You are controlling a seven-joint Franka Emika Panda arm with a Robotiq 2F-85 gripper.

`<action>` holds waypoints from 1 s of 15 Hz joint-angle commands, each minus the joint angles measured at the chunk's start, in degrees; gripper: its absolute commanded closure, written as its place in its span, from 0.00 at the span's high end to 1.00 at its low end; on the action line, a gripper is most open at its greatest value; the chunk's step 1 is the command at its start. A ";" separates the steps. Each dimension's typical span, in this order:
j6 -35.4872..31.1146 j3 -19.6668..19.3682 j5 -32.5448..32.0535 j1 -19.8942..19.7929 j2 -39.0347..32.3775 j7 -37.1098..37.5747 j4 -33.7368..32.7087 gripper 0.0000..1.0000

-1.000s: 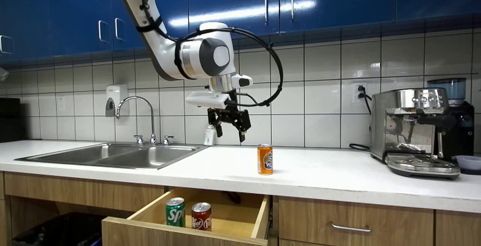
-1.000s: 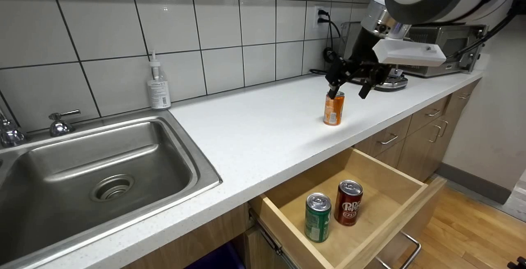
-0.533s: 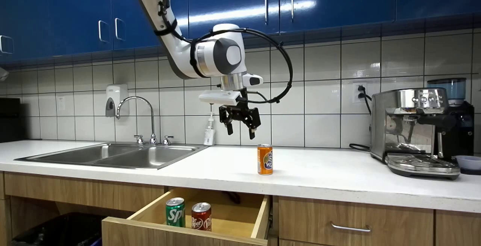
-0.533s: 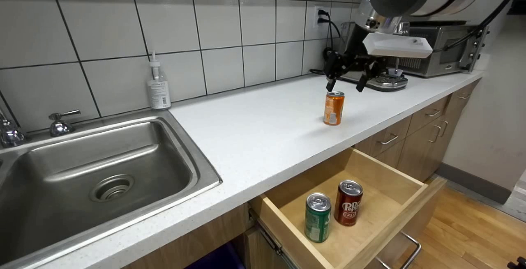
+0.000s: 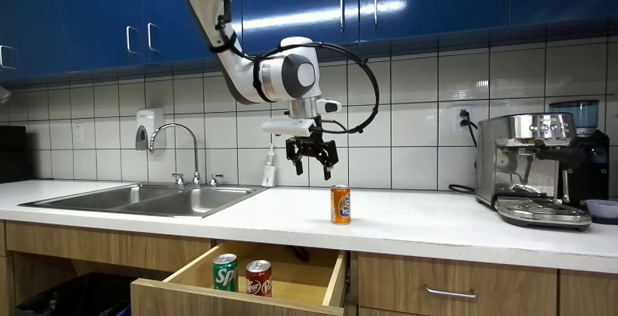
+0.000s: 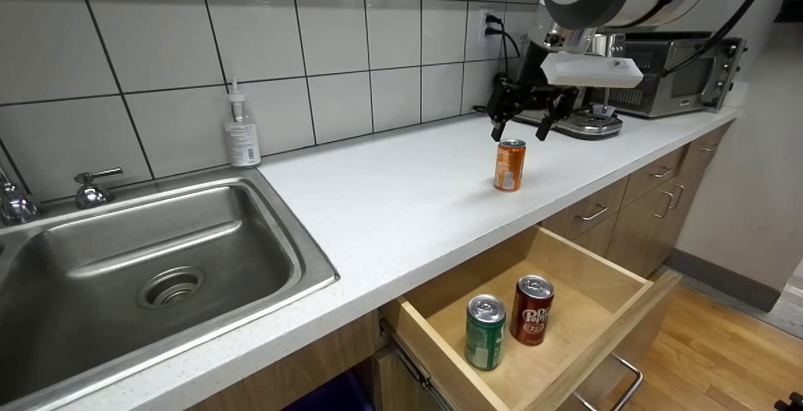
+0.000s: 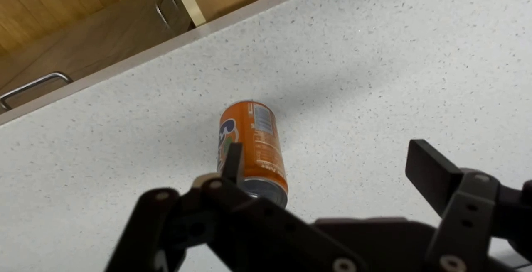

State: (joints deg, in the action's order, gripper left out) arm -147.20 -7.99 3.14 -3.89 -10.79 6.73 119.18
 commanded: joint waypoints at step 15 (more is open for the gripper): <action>0.77 -1.61 -2.04 0.17 -4.63 13.24 -4.62 1.00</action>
State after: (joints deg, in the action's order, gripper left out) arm -147.36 -8.76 2.80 -3.88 -13.02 16.01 118.10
